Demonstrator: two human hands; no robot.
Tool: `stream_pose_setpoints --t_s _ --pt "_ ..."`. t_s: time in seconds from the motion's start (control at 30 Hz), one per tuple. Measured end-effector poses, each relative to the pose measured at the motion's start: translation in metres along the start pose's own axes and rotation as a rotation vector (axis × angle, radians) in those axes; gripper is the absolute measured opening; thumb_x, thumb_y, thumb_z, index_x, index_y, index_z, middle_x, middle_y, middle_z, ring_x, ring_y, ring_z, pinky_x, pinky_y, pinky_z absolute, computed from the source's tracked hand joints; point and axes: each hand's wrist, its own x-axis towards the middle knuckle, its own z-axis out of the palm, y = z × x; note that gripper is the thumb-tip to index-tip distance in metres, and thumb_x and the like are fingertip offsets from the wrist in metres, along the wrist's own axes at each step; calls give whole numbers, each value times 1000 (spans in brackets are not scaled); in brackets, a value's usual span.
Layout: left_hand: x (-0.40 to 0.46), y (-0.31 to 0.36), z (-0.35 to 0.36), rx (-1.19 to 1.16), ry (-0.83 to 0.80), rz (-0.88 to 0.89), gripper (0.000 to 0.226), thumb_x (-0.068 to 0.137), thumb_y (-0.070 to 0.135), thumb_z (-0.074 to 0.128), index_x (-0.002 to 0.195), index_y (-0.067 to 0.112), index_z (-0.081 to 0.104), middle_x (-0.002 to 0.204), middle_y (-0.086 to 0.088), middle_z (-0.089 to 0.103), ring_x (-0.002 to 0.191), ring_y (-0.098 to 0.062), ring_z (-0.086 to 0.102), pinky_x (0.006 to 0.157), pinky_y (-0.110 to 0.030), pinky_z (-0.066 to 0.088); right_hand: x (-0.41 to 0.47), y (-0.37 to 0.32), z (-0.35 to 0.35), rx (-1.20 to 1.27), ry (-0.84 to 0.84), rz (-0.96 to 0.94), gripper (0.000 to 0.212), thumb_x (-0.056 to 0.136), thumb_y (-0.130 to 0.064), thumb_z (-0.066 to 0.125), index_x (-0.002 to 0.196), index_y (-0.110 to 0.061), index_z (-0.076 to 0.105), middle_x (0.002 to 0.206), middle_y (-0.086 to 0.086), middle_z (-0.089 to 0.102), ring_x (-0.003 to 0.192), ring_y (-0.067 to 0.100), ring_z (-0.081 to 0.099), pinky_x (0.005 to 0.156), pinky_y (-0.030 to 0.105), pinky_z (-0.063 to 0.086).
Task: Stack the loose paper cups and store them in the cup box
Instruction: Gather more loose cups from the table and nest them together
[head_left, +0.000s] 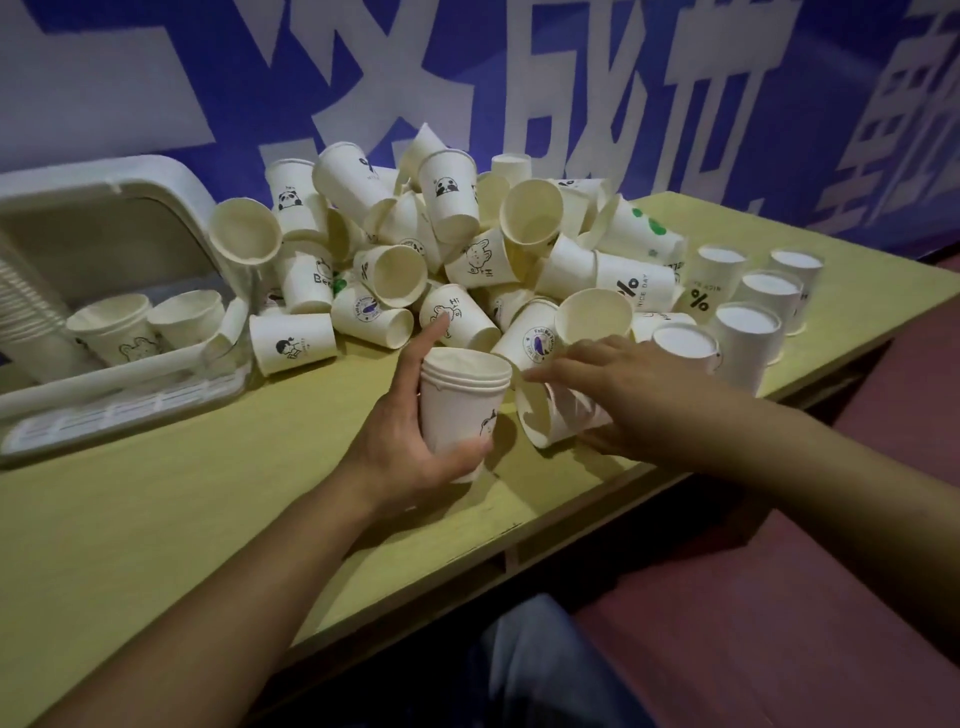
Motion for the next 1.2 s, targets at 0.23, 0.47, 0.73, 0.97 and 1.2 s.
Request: stream_pose_setpoints --t_s 0.23,0.47,0.73,0.97,1.2 --pt "-9 2 -3 -52 -19 6 91 59 56 77 132 76 26 124 32 54 104 1 64 86 -34 59 1 9 5 295 224 84 71 80 -40 73 142 -37 40 129 -8 53 110 13 53 90 31 47" --pt "-7 15 8 119 -130 51 105 62 62 75 139 76 5 124 26 54 102 -4 64 84 -38 60 2 7 -14 903 607 302 71 77 -40 75 139 -32 40 113 -20 55 100 4 62 74 28 59" --pt "22 30 39 117 54 123 125 65 61 77 143 62 -19 157 -3 36 120 -20 59 96 -42 55 4 -11 -14 977 456 259 62 85 -34 73 140 -25 47 117 -15 61 103 1 61 87 28 56" --pt "41 26 55 1 163 133 94 66 58 76 143 45 23 131 16 49 107 -6 62 84 -31 59 -13 13 -18 532 375 313 67 82 -54 64 142 -32 47 141 -7 51 125 11 47 103 37 44" --pt "33 20 65 -92 76 116 97 64 52 79 139 71 19 141 26 43 126 -5 53 96 -41 56 -27 40 -1 -38 118 515 78 86 -56 60 151 -31 24 149 0 43 130 30 32 102 47 31"
